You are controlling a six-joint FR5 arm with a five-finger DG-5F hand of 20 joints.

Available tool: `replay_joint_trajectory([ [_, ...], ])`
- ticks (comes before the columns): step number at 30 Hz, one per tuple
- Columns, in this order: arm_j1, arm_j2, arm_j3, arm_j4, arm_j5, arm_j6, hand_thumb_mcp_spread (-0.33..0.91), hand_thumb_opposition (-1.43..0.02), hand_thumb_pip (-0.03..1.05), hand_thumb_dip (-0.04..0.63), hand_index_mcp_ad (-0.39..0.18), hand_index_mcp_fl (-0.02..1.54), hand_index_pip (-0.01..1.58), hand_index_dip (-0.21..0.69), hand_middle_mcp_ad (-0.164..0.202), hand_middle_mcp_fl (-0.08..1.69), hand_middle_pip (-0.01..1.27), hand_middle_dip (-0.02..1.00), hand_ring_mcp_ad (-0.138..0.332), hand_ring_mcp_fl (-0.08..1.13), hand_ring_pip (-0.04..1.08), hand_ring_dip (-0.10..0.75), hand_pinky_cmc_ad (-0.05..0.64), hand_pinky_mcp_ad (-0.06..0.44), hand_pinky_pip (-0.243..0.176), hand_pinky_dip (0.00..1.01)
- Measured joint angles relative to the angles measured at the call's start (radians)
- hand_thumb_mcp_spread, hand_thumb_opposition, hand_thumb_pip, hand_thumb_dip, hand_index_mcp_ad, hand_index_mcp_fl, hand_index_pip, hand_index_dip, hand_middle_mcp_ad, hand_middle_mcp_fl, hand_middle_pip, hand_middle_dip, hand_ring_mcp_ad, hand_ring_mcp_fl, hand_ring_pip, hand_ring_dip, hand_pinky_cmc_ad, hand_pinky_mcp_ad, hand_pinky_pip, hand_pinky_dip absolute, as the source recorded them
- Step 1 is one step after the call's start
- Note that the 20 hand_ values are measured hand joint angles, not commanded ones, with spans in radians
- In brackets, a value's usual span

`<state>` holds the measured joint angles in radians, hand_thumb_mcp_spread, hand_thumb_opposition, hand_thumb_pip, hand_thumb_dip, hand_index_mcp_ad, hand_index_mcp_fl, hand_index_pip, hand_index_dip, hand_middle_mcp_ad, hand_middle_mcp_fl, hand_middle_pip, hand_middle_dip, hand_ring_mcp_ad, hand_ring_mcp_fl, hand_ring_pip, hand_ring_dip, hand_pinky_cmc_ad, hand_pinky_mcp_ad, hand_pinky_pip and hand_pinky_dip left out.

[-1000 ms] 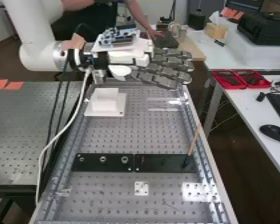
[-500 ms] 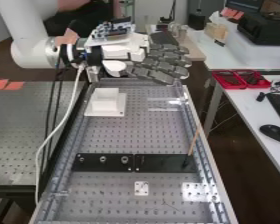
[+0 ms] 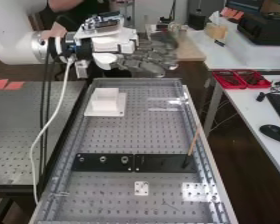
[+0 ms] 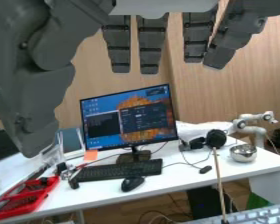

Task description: Grab the drill bit and place it in the clear container

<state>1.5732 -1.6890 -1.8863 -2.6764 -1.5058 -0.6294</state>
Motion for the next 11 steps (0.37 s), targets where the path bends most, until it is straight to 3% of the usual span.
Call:
replay_joint_trajectory([
  [5, -0.002, -0.008, 0.032, -0.136, -0.029, -0.011, 0.29, -0.76, 0.45, 0.143, -0.059, 0.30, 0.10, 0.141, 0.044, 0.17, 0.13, 0.19, 0.215, 0.02, 0.11, 0.012, 0.346, 0.216, -0.094, 0.30],
  [11, -0.006, 0.001, 0.028, -0.145, -0.036, -0.016, 0.34, -0.77, 0.42, 0.143, -0.059, 0.32, 0.10, 0.138, 0.044, 0.19, 0.13, 0.19, 0.209, 0.02, 0.12, 0.021, 0.365, 0.215, -0.094, 0.27],
])
